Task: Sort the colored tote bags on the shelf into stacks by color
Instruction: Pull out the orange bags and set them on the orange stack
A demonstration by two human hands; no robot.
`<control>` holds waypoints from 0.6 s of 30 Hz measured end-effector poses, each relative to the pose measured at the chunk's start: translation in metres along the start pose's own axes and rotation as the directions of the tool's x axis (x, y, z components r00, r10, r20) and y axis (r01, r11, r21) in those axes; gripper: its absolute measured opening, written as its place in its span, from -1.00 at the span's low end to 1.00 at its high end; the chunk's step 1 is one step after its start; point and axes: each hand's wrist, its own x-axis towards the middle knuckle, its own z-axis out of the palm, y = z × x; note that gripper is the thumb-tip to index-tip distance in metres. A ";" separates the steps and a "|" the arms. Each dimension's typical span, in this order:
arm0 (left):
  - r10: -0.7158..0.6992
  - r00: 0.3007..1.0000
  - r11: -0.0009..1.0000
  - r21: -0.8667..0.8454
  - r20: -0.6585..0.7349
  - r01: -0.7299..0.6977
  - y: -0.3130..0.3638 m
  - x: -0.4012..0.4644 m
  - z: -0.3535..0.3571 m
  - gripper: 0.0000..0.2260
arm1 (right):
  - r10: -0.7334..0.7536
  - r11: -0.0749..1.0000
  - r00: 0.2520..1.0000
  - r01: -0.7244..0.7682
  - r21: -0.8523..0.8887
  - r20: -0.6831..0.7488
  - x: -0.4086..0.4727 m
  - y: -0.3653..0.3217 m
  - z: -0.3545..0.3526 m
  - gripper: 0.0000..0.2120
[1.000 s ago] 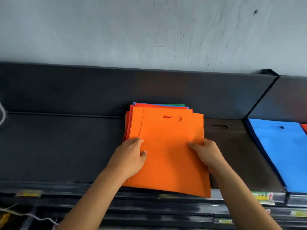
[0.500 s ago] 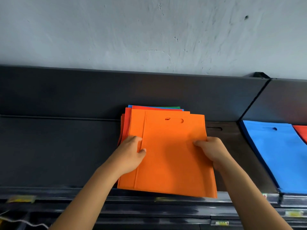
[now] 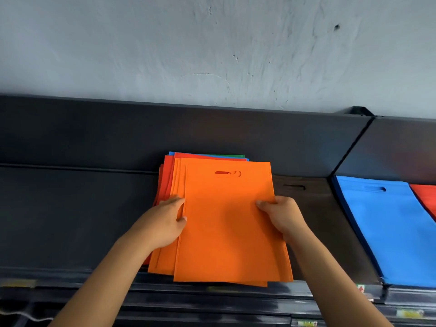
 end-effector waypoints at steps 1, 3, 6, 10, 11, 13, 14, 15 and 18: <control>-0.011 1.000 1.000 0.014 0.013 0.011 0.001 0.000 0.000 -0.40 | -0.004 1.000 1.000 0.004 -0.010 -0.002 0.000 0.000 -0.002 -0.77; -0.037 0.999 0.999 0.028 0.016 0.036 0.002 0.001 0.002 -0.39 | -0.013 1.000 1.000 0.013 -0.016 -0.009 0.001 0.000 -0.004 -0.74; -0.049 0.999 0.998 0.032 0.016 0.049 0.002 0.002 0.004 -0.43 | -0.023 0.999 0.999 0.023 -0.023 -0.036 0.000 0.002 -0.006 -0.69; -0.075 0.997 0.997 0.037 0.018 0.074 -0.001 0.004 0.007 -0.40 | -0.039 0.999 0.997 0.039 -0.001 -0.074 0.000 0.006 -0.010 -0.66; -0.077 0.997 0.996 0.041 0.007 0.077 -0.003 0.004 0.008 -0.39 | -0.040 0.999 0.996 0.041 0.011 -0.079 0.000 0.006 -0.012 -0.69; -0.073 0.997 0.996 0.050 -0.015 0.073 -0.005 0.004 0.010 -0.40 | -0.046 0.998 0.994 0.050 0.040 -0.100 -0.001 0.007 -0.015 -0.71; -0.069 0.997 0.996 0.053 -0.022 0.070 -0.006 0.004 0.011 -0.40 | -0.045 0.997 0.993 0.051 0.055 -0.109 -0.001 0.008 -0.016 -0.71; -0.063 0.998 0.996 0.054 -0.024 0.065 -0.006 0.004 0.011 -0.40 | -0.041 0.997 0.993 0.049 0.067 -0.115 -0.002 0.008 -0.016 -0.70; -0.049 0.999 0.997 0.054 -0.024 0.050 -0.007 0.002 0.013 -0.40 | -0.027 0.996 0.994 0.036 0.084 -0.110 -0.004 0.010 -0.015 -0.73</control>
